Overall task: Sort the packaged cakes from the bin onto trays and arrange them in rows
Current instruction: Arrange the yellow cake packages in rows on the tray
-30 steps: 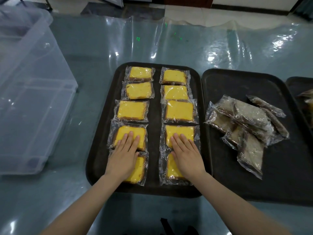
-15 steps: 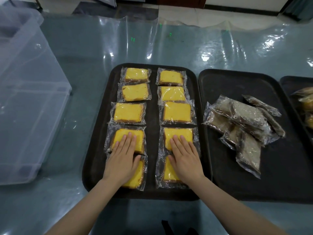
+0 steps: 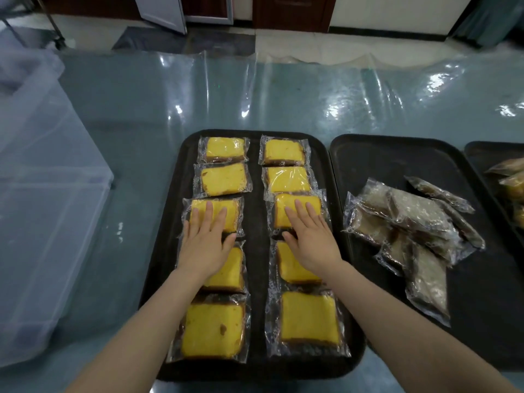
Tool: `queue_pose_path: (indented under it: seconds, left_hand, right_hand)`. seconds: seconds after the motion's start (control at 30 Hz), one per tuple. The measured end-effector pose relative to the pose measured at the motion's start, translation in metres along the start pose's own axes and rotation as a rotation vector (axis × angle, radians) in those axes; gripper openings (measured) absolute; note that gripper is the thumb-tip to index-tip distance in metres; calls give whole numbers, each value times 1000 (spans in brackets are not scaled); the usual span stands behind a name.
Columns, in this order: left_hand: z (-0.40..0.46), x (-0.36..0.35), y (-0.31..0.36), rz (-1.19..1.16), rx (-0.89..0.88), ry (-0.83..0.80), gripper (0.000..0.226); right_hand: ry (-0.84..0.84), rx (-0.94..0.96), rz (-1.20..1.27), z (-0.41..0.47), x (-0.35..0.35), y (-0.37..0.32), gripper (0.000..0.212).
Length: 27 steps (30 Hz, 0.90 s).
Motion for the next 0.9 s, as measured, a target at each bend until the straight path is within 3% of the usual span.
queue_pose_path:
  seconds: [0.13, 0.37, 0.6, 0.9]
  left_hand:
    - [6, -13, 7, 43, -45, -60, 75]
    - [3, -19, 10, 76, -140, -23, 72]
    - [23, 1, 8, 3, -80, 98, 70]
    - [105, -3, 16, 86, -105, 18, 66]
  right_hand:
    - [-95, 3, -25, 20, -10, 6, 65]
    - [-78, 21, -82, -5, -18, -3, 63]
    - [48, -25, 9, 45, 3, 0, 59]
    - [-105, -30, -37, 100, -6, 13, 58]
Point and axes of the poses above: each hand's wrist, its own z-axis towards the middle knuckle, its own x-axis out of the back of the hand, y = z × x, the point moved 5 cm from there along z, towards the middle knuckle, and after that the axes turned 7 degrees about y, right-handed, at the moved point
